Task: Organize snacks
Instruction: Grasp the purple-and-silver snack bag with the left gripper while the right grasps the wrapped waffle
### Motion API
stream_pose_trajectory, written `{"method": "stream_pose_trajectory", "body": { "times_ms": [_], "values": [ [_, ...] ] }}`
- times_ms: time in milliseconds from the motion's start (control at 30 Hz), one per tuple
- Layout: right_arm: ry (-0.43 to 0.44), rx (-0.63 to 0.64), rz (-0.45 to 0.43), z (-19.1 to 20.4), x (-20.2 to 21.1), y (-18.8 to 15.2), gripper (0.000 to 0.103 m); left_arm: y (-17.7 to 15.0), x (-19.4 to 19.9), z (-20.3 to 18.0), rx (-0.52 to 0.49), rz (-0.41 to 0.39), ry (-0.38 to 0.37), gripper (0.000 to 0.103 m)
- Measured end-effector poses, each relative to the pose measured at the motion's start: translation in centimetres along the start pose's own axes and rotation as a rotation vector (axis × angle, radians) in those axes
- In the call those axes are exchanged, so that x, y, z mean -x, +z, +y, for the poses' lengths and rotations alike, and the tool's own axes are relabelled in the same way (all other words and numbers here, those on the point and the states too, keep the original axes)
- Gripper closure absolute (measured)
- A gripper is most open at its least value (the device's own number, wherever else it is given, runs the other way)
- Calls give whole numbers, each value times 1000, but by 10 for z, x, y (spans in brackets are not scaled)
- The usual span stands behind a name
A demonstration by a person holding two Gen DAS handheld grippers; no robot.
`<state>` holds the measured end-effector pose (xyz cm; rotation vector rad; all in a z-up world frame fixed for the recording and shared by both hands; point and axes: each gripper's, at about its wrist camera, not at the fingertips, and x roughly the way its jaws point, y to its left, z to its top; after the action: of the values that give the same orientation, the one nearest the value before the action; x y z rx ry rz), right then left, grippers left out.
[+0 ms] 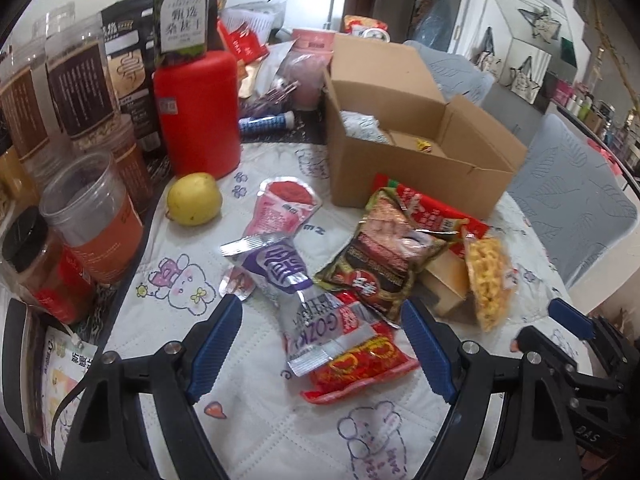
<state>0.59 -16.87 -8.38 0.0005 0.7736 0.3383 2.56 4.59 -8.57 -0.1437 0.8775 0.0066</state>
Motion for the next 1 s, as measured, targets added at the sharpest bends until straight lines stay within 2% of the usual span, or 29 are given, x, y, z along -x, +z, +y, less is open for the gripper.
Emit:
{"method": "stream_pose_trajectory", "body": {
  "times_ms": [133,233,267,300,433,500,600,633,667,800,1000],
  "values": [
    [-8,-6,6,-6,-8,4,31,7,-23,9,28,35,34,28],
    [-14,-7,8,-11,-13,7,27,10,-37,15,44,72,37,41],
    [-13,-8,9,-12,-15,9,26,11,-43,17,51,85,36,51],
    [-12,-11,12,-14,-18,10,26,11,-46,18,52,94,32,53],
    [-9,-19,22,-19,-26,13,13,14,-61,20,56,120,35,53],
    [-9,-17,28,-21,-31,15,12,16,-69,21,58,141,44,53],
    [-16,-12,43,-23,-37,16,3,15,-85,28,91,190,38,53],
    [-19,-11,45,-23,-39,16,1,14,-89,30,104,206,31,54],
    [-22,-9,48,-24,-41,17,1,14,-88,31,103,188,34,53],
    [-24,7,62,-24,-48,18,1,13,-88,30,78,177,41,67],
    [14,6,90,-26,-60,19,1,14,-69,29,66,136,14,69]
  ]
}}
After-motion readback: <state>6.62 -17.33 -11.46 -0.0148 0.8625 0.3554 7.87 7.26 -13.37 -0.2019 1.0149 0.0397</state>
